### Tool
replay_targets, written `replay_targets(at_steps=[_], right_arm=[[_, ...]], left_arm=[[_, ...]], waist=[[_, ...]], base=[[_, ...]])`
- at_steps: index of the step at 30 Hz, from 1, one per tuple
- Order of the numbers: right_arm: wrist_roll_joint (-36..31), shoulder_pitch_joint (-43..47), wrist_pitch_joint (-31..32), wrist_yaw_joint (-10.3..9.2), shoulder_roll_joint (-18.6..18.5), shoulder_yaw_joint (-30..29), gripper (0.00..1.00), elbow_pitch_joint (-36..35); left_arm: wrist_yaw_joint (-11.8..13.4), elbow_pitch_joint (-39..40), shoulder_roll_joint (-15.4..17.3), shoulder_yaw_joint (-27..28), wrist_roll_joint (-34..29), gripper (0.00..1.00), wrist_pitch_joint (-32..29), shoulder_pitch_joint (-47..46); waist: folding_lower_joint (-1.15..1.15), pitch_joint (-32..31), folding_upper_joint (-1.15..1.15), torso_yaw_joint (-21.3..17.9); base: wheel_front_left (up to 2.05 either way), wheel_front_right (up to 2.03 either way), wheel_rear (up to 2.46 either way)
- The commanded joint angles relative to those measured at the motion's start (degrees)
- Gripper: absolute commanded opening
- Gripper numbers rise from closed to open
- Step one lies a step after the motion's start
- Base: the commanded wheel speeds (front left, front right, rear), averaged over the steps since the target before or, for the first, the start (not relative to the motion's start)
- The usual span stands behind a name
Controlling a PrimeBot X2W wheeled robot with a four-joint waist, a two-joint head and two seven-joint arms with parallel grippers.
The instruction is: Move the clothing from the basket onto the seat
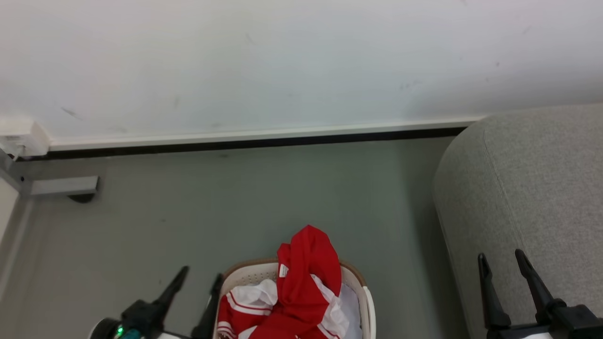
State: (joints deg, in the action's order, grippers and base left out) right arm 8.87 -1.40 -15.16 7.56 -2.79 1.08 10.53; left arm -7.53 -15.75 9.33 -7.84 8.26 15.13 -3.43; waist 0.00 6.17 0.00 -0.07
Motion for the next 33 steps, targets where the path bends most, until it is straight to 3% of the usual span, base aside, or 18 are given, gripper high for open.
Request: replay_targets(at_steps=[1,6,20,25,33], right_arm=[[0.28,-1.11,0.0,-0.14,-0.18,0.07,1.0,-0.42],[-0.08,-2.89,0.02,-0.14,-0.17,0.93,1.0,-0.99],[0.07,-10.41,0.02,-0.14,-0.13,5.4,1.0,-6.75],[0.5,-12.97,0.02,-0.14,-0.13,6.48,1.0,-10.5],[0.62,-15.62,0.02,-0.13,-0.11,7.4,1.0,-16.29]], left_arm=[[0.12,-1.23,1.53,-2.38,0.76,1.0,0.04,-1.79],[0.13,-7.64,5.61,-12.29,2.81,1.0,-0.6,-7.7],[0.13,-19.39,14.33,-46.07,12.23,1.0,-10.59,-25.33],[0.13,-22.29,16.99,-54.43,16.99,1.0,-11.72,-31.77],[0.13,-26.8,19.88,-62.65,23.42,1.0,-13.03,-40.61]], waist=[[0.0,1.51,0.0,-0.69],[0.0,4.62,0.0,-2.24],[0.0,19.11,0.0,-9.0],[0.0,26.07,0.0,-11.19],[0.0,36.51,0.0,-12.91]], base=[[0.0,0.0,0.0],[0.0,0.0,0.0],[0.0,0.0,0.0],[0.0,0.0,0.0],[0.0,0.0,0.0]])
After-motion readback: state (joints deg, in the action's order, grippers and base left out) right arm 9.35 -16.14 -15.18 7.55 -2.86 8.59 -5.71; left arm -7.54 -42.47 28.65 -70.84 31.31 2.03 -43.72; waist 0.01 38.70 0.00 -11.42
